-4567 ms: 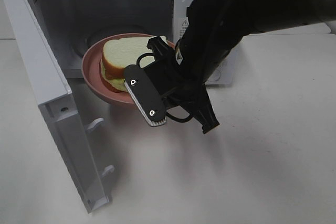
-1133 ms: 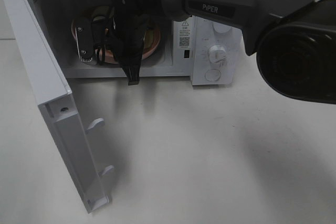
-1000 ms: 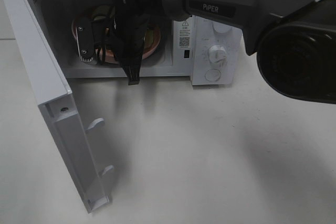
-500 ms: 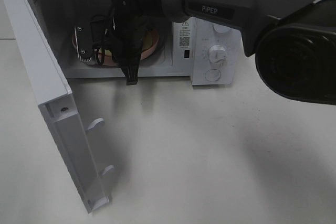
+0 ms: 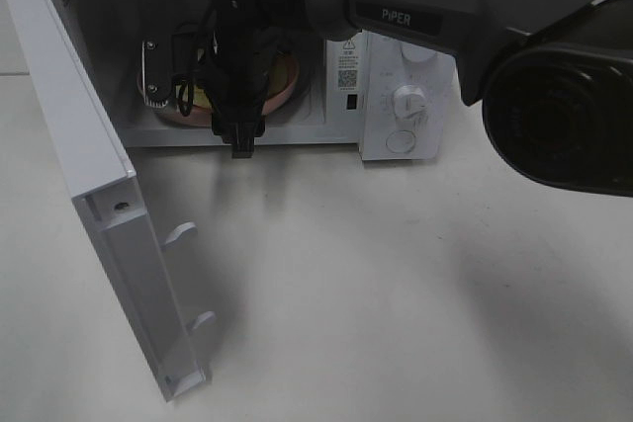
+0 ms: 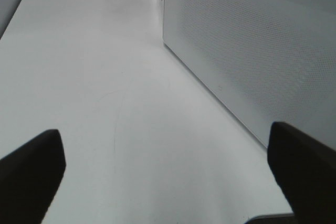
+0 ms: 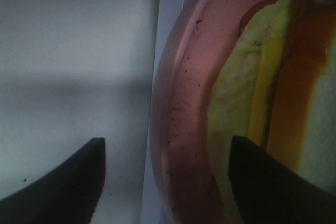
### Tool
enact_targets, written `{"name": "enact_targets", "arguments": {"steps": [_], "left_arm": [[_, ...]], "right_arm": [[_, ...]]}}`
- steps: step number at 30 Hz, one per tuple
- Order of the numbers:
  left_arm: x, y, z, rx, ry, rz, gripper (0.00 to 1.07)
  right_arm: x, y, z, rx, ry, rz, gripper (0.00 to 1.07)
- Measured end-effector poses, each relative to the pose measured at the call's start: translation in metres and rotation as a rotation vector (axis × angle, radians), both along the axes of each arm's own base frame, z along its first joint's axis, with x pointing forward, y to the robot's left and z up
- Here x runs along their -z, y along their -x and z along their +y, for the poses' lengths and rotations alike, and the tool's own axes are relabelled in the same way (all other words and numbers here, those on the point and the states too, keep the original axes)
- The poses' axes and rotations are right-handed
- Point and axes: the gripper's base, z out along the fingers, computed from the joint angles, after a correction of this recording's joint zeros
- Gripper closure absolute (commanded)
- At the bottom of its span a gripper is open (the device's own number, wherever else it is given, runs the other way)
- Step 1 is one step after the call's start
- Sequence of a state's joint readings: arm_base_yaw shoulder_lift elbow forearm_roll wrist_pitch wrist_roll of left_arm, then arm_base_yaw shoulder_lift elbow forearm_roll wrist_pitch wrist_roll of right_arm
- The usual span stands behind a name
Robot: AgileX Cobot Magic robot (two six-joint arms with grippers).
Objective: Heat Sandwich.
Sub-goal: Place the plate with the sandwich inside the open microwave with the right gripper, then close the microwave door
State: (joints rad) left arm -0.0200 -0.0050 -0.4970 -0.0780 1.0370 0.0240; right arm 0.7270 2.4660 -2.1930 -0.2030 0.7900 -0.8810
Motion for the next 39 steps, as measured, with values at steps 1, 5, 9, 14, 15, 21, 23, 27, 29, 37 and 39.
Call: {"name": "enact_targets", "arguments": {"steps": [1, 5, 9, 14, 15, 21, 23, 27, 29, 37, 39], "left_arm": [[0.000, 0.000, 0.000, 0.000, 0.000, 0.000, 0.06], [0.000, 0.000, 0.000, 0.000, 0.000, 0.000, 0.06], [0.000, 0.000, 0.000, 0.000, 0.000, 0.000, 0.06], [0.000, 0.000, 0.000, 0.000, 0.000, 0.000, 0.06], [0.000, 0.000, 0.000, 0.000, 0.000, 0.000, 0.06], [0.000, 0.000, 0.000, 0.000, 0.000, 0.000, 0.06], [0.000, 0.000, 0.000, 0.000, 0.000, 0.000, 0.06], [0.000, 0.000, 0.000, 0.000, 0.000, 0.000, 0.06], [0.000, 0.000, 0.000, 0.000, 0.000, 0.000, 0.06], [0.000, 0.000, 0.000, 0.000, 0.000, 0.000, 0.06], [0.000, 0.000, 0.000, 0.000, 0.000, 0.000, 0.06]], "right_arm": [[0.000, 0.000, 0.000, 0.000, 0.000, 0.000, 0.31], [-0.008, 0.003, -0.002, 0.026, -0.037, -0.011, 0.28], [-0.012, 0.009, -0.007, 0.018, -0.059, -0.029, 0.29], [-0.014, 0.017, -0.013, -0.002, -0.077, -0.057, 0.29], [-0.014, 0.017, -0.013, -0.002, -0.077, -0.057, 0.29], [-0.014, 0.028, -0.022, -0.022, -0.083, -0.069, 0.31], [-0.014, 0.031, -0.024, -0.025, -0.081, -0.069, 0.31], [-0.012, 0.040, -0.031, -0.035, -0.085, -0.068, 0.31], [-0.015, 0.048, -0.038, -0.040, -0.094, -0.072, 0.31], [-0.020, 0.069, -0.054, -0.035, -0.131, -0.076, 0.31], [-0.023, 0.074, -0.058, -0.034, -0.136, -0.076, 0.31]]}}
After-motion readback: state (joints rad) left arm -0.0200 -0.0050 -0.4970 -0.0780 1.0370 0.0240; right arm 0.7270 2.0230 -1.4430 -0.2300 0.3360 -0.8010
